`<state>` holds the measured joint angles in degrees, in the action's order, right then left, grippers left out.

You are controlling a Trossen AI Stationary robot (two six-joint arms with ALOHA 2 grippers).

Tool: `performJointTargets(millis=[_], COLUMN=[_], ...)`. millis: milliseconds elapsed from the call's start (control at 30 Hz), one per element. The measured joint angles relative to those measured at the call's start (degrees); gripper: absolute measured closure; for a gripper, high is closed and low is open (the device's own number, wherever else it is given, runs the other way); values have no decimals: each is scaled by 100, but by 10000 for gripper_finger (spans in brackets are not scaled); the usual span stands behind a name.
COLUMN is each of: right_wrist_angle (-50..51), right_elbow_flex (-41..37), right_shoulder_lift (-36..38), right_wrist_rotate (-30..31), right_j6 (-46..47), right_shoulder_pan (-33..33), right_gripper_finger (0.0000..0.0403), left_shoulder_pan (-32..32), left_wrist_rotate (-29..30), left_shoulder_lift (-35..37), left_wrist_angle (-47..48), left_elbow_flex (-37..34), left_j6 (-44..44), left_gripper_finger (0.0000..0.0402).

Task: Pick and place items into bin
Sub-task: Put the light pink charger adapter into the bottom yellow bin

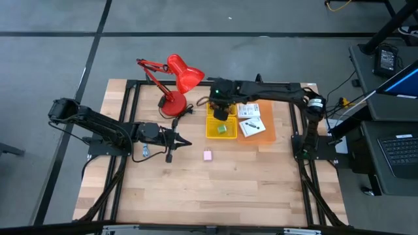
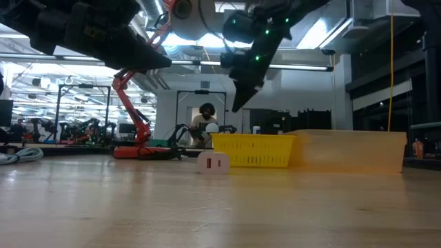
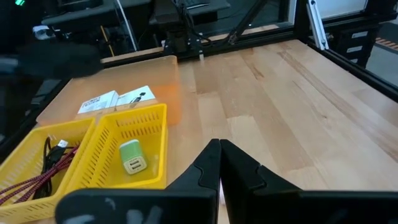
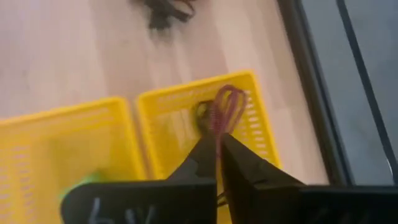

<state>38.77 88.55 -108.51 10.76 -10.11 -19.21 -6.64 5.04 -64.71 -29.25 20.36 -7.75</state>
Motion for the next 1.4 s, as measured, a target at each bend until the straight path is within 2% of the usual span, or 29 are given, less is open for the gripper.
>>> performJointTargets(millis=[233,467,733,1000,1400], right_wrist_angle=[-415,-2130,-4469,-6740,-7889], right_elbow_flex=[-698,-2137,-3800,-5340,-6409], right_shoulder_lift=[607,1278,2203,2805,3425], right_wrist_rotate=[32,-34,-856,-1688,-1847], right_j6=[334,530,424,421,510], right_shoulder_pan=[440,822,1285,1625,2214], right_gripper_finger=[400,401,402,403,403], left_shoulder_pan=[-1,-1,-1,-35,-119], left_wrist_rotate=[-4,-7,-7,-56,-9], left_shoulder_lift=[0,1,2,1,0], left_wrist_angle=[34,-2,-170,-291,-274], left_elbow_flex=[0,0,0,0,0], left_j6=[0,2,27,115,101], left_gripper_finger=[396,399,396,399,400])
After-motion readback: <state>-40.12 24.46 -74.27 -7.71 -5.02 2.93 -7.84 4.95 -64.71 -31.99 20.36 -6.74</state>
